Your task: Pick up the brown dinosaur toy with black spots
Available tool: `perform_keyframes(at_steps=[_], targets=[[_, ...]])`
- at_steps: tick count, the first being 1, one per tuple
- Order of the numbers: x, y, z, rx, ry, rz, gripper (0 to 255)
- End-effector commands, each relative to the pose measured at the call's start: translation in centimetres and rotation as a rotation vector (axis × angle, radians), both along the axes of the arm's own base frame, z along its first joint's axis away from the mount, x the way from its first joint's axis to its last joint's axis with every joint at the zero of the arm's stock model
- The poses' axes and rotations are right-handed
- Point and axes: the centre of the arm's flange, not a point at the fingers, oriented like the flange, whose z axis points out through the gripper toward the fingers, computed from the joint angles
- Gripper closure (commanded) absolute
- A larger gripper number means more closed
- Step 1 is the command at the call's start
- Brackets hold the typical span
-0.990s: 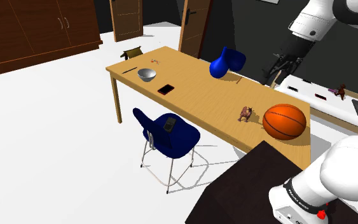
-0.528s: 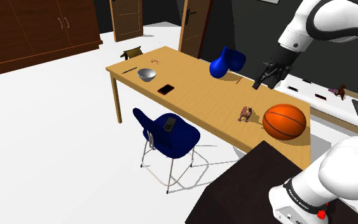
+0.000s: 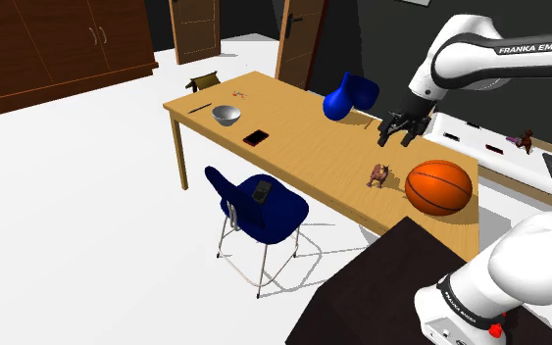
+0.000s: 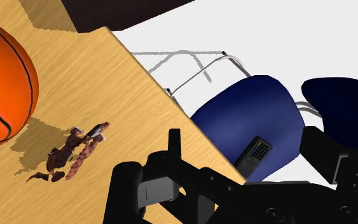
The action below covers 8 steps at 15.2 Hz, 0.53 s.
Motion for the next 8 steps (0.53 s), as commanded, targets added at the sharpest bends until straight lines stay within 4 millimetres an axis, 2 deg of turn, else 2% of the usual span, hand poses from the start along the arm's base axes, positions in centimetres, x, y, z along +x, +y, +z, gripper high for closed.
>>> perform_keyframes(at_steps=[1, 8], targets=[[0.6, -1.7, -1.8, -0.005, 0.005, -0.024, 0], [3.2, -7.6, -8.3, -0.022, 0.027, -0.104, 0]])
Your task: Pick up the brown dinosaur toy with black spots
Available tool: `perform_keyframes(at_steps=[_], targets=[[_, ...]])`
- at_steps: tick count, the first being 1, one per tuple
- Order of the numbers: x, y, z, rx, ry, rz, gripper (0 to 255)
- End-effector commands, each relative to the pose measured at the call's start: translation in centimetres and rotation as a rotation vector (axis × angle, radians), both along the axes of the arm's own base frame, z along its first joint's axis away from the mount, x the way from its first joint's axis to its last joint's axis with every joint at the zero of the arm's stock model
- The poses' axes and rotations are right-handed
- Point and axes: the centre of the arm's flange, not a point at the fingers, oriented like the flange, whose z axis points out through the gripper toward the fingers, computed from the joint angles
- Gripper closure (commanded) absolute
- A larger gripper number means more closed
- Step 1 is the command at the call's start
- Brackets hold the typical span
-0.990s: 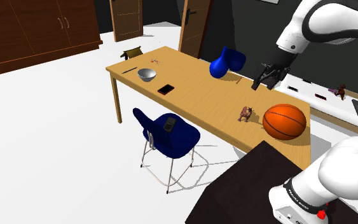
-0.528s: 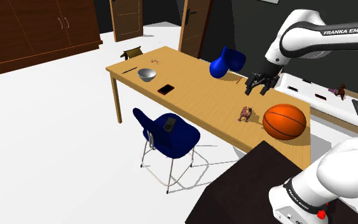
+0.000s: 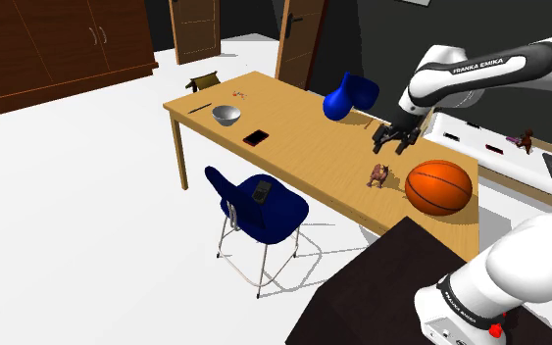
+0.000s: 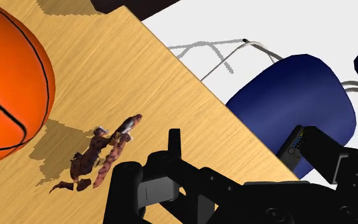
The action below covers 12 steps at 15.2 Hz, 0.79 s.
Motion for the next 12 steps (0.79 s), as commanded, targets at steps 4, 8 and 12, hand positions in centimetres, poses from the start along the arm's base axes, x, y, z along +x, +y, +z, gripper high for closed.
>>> perform_keyframes(at_steps=[4, 8, 12], targets=[[1.4, -4.6, -4.7, -0.013, 0.015, -0.058, 0], [2.4, -8.1, -8.4, -0.022, 0.027, -0.104, 0], [3.1, -11.8, -12.1, -0.031, 0.04, -0.15, 0]])
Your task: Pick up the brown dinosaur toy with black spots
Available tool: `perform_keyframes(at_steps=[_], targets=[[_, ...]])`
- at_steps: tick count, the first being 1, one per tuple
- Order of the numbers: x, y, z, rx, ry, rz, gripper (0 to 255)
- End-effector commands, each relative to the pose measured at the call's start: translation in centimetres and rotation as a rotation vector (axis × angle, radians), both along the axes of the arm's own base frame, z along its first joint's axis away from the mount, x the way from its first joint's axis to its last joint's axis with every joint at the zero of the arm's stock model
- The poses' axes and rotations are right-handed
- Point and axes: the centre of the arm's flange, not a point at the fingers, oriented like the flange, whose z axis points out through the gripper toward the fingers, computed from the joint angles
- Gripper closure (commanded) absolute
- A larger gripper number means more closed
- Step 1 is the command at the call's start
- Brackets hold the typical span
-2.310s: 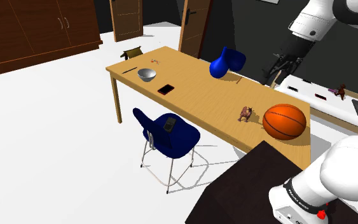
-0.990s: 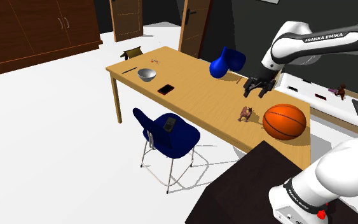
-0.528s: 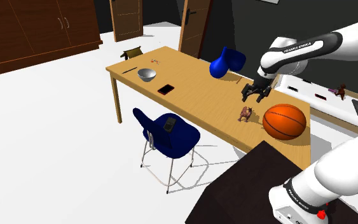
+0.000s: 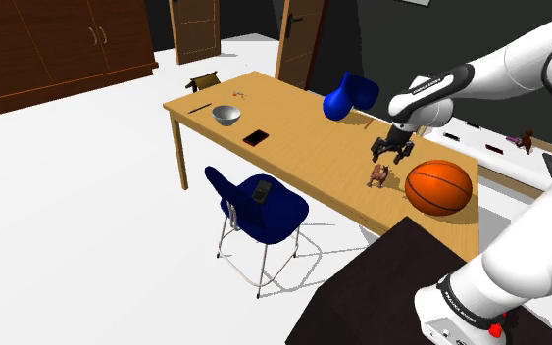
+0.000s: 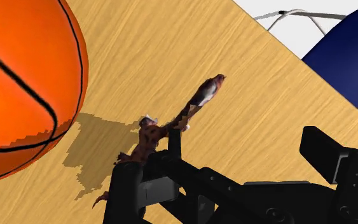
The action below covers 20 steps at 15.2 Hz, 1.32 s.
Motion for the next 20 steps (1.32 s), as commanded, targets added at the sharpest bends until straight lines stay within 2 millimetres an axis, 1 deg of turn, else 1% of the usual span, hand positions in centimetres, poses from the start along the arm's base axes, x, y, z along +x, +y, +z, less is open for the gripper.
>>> perform_keyframes(at_steps=[1, 7, 8, 15, 17, 18, 20], targets=[[0.1, -1.8, -2.3, -0.005, 0.007, -0.023, 0], [0.7, -7.4, -7.7, -0.019, 0.025, -0.092, 0], [0.8, -7.9, -8.2, -0.02, 0.027, -0.098, 0], [0.8, -7.9, -11.9, -0.02, 0.027, -0.098, 0], [0.8, -7.9, -12.2, -0.02, 0.027, -0.098, 0], [0.8, -8.0, -12.2, -0.02, 0.027, -0.098, 255], [0.7, -8.0, -12.1, -0.02, 0.027, -0.098, 255]])
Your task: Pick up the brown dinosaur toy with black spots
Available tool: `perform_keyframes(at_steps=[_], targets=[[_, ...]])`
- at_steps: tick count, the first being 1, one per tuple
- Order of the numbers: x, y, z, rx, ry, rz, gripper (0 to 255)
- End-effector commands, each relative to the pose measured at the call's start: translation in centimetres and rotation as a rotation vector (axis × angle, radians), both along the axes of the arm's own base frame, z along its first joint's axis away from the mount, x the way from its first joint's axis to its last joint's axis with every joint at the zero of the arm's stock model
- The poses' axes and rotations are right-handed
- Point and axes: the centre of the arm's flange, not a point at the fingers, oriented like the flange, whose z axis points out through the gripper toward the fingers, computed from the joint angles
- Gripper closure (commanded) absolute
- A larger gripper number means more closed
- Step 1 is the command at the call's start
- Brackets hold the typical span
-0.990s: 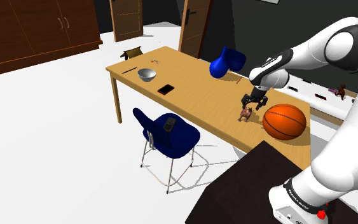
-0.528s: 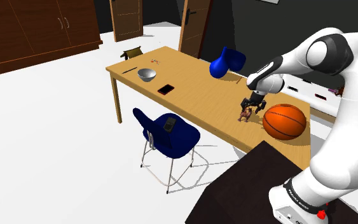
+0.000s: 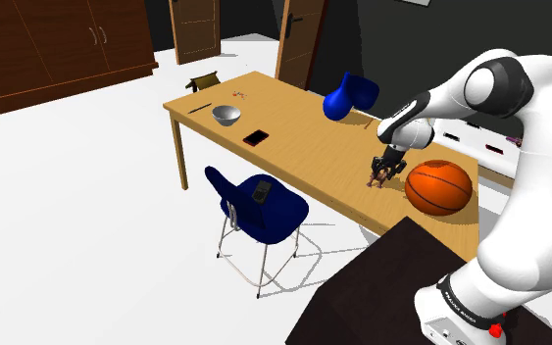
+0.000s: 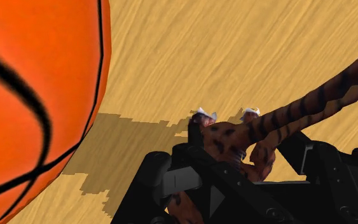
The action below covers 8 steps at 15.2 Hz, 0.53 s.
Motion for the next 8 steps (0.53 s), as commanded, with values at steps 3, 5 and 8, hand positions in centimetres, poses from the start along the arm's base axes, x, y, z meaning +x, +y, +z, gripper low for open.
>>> perform_keyframes(at_steps=[3, 5, 8], targets=[[0.0, -0.02, -0.06, 0.0, 0.0, 0.0, 255], [0.01, -0.04, -0.07, 0.0, 0.0, 0.0, 255], [0.0, 0.03, 0.43, 0.0, 0.0, 0.0, 255]])
